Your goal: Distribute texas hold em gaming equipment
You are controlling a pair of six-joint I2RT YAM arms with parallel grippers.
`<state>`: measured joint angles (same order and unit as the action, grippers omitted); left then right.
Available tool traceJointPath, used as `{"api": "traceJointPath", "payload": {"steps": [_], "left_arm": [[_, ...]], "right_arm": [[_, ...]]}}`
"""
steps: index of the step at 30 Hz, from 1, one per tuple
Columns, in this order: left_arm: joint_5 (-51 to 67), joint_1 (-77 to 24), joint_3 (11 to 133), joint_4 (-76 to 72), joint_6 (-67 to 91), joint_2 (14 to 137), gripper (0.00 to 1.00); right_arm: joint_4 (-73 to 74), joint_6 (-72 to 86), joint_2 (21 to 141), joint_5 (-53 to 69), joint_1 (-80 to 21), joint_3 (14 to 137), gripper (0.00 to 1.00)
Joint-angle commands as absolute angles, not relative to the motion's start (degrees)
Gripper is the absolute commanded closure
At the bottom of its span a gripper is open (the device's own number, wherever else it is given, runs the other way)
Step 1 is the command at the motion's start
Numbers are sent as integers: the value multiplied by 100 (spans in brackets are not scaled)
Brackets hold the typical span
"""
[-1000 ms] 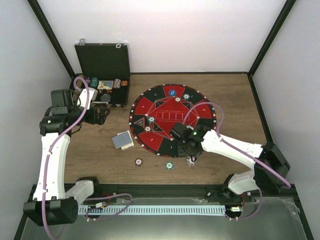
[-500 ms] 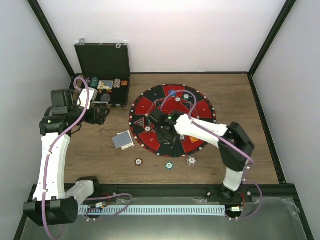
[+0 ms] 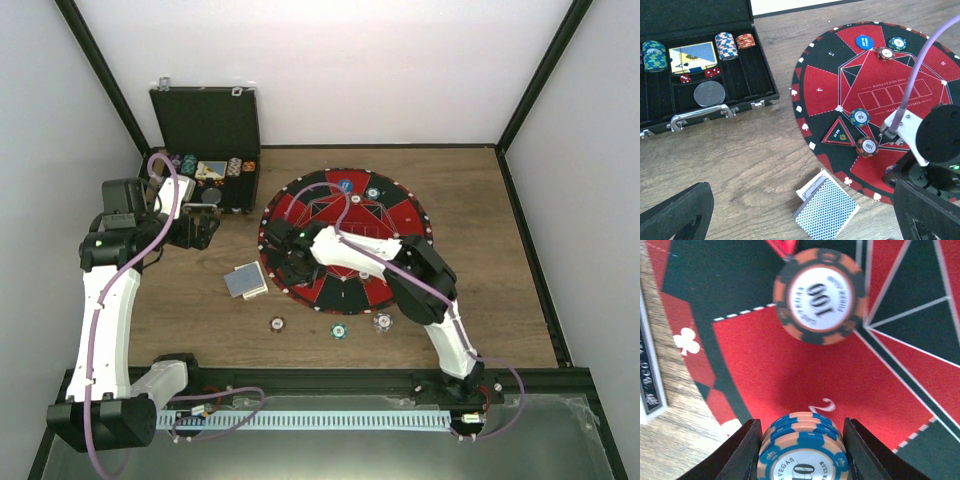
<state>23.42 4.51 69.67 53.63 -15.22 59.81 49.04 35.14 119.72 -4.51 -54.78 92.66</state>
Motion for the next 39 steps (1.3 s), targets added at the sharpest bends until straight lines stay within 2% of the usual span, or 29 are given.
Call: {"api": "traceJointPath", "payload": {"steps": [1,21,26,33,39], "left_arm": [[2353,488,7102,5366,-1509,5943,0],[2364,492,7181,5388,-1513,5985,0],[2368,488,7189,5372,-1515,5982,0],[2415,482,7156,5379,-1538,5972,0],[2458,482,7128,5361,-1536,5950,0]], "right_arm": [[4777,3470,12235,-454,-5620,9655,78],[4786,3507,12776,-881,-5624,10086,73],[4788,3507,12848,-815,-5625,10129,63],[4887,3533,12560,-899,-5621,9987,28],[5052,3605,11785,-954,-5624,9666,23]]}}
